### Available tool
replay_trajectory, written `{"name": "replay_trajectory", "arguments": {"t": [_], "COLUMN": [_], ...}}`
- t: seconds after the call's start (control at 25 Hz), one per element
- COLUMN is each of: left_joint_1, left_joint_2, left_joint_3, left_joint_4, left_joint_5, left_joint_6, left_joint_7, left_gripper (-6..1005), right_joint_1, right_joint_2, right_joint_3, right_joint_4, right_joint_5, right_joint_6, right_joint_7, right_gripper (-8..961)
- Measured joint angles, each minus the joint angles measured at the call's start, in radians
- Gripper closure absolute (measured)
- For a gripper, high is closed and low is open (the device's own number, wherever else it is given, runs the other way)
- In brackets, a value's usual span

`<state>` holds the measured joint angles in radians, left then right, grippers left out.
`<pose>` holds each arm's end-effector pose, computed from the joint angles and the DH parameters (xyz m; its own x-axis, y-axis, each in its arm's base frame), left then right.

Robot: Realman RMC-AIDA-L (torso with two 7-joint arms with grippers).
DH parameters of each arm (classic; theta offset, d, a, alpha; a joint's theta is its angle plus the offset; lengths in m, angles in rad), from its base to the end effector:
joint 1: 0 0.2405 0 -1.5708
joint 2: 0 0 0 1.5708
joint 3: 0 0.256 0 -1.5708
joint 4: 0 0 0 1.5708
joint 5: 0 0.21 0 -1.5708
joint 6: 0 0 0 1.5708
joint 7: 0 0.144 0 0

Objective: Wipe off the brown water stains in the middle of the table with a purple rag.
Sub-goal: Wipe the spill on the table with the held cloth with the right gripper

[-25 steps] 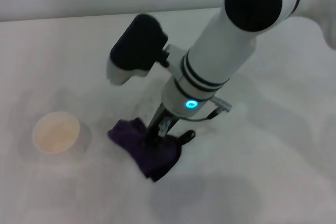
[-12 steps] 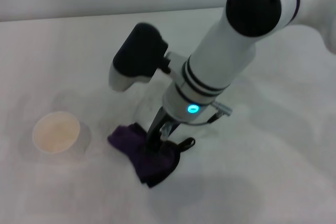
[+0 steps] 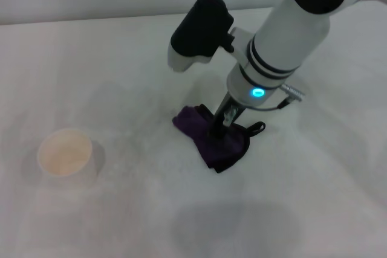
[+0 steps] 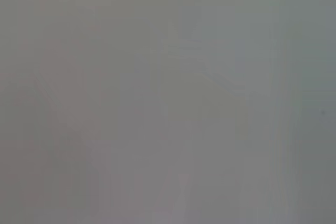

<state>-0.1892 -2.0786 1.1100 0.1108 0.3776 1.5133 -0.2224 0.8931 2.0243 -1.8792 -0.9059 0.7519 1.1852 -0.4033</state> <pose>-0.3730 0.2386 0.0372 0.7479 -0.2039 0.6318 0.6371 -0.0469 -0.7693 0.1551 0.3731 -0.0950 0.7549 -0.5451 0.3646 -0.4056 -0.8250 -0.3935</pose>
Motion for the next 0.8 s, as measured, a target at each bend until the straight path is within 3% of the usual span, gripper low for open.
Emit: {"name": "replay_trajectory", "arguments": {"t": [0.52,0.68,0.8], "left_joint_1": [-0.014,-0.017,-0.019], "left_joint_2": [-0.001,-0.001,0.000], "left_joint_3": [0.001,0.001,0.000], "left_joint_4": [-0.014,-0.030,-0.036], "left_joint_5": [0.004,0.004,0.002], "left_joint_6": [-0.013,-0.016,-0.016], "left_joint_7": [0.000,-0.002,0.000], "left_gripper": [109,109,109], "right_joint_1": [-0.042,-0.053,-0.076], "right_joint_2": [0.004,0.002,-0.007], "right_joint_3": [-0.174,-0.170,-0.105], "right_joint_4": [-0.101,-0.087,-0.099], "right_joint_5": [0.260,0.262,0.242], "right_joint_6": [-0.022,-0.043,-0.023], "right_joint_7": [-0.125,-0.132,-0.134], "right_gripper": [857,856,855]}}
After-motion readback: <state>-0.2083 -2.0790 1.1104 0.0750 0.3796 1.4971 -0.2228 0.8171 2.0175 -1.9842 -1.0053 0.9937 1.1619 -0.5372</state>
